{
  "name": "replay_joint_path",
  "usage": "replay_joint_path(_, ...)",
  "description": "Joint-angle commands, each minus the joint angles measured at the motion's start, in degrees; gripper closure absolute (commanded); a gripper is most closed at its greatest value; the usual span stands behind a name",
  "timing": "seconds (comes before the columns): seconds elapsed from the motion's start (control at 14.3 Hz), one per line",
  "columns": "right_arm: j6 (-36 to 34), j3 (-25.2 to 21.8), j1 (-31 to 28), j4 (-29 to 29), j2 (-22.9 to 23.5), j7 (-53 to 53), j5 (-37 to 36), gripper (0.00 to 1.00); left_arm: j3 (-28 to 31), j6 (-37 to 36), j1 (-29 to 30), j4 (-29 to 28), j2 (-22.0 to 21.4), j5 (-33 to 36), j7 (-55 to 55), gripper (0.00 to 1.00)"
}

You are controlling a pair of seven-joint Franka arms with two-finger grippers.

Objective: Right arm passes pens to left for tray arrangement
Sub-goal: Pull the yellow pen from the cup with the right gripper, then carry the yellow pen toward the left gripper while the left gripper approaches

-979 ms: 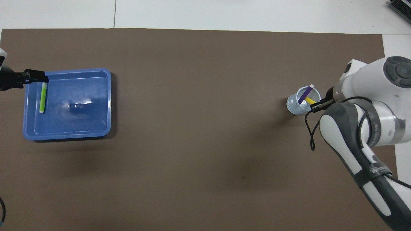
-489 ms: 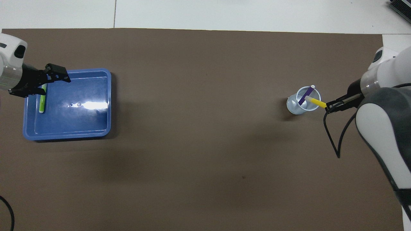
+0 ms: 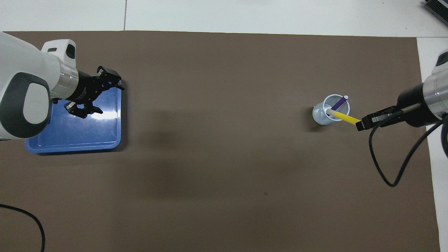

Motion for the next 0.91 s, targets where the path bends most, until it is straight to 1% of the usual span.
replay_joint_path(0.0, -0.3, 1.2, 0.1, 0.3, 0.2, 8.1, 4.6, 0.90, 0.8, -1.2, -3.4, -0.9, -1.6, -4.6, -9.8, 0.00)
replay_joint_path(0.07, -0.1, 1.8, 1.1, -0.1, 0.1, 11.9, 5.5, 0.90, 0.9, -1.0, -5.4, -0.9, -1.6, -5.7, -14.2, 0.00)
replay_joint_path(0.21, 1.9, 2.0, 3.6, -1.0, -0.2, 19.4, 9.5, 0.90, 0.8, -0.2, -8.9, -0.8, -1.6, -7.8, -21.9, 0.00)
replay_joint_path(0.35, 5.2, 2.1, 6.3, -2.3, -0.2, 27.3, 13.7, 0.90, 0.5, 0.7, -11.8, -0.8, -1.6, -9.9, -25.9, 0.00)
replay_joint_path(0.49, 9.3, 2.1, 10.1, -3.4, 0.2, 34.0, 14.7, 0.90, 0.5, 2.6, -15.6, -0.5, -1.6, -13.0, -31.1, 0.00)
replay_joint_path(0.63, 13.0, 2.0, 13.0, -4.2, 0.3, 38.5, 15.5, 0.90, 0.4, 5.5, -18.3, -0.2, -1.8, -13.7, -37.9, 0.00)
replay_joint_path(0.84, 16.3, 2.0, 16.4, -4.8, 0.7, 43.6, 15.7, 0.90, -2.1, 8.2, -18.7, 0.0, -2.0, -15.7, -45.1, 0.00)
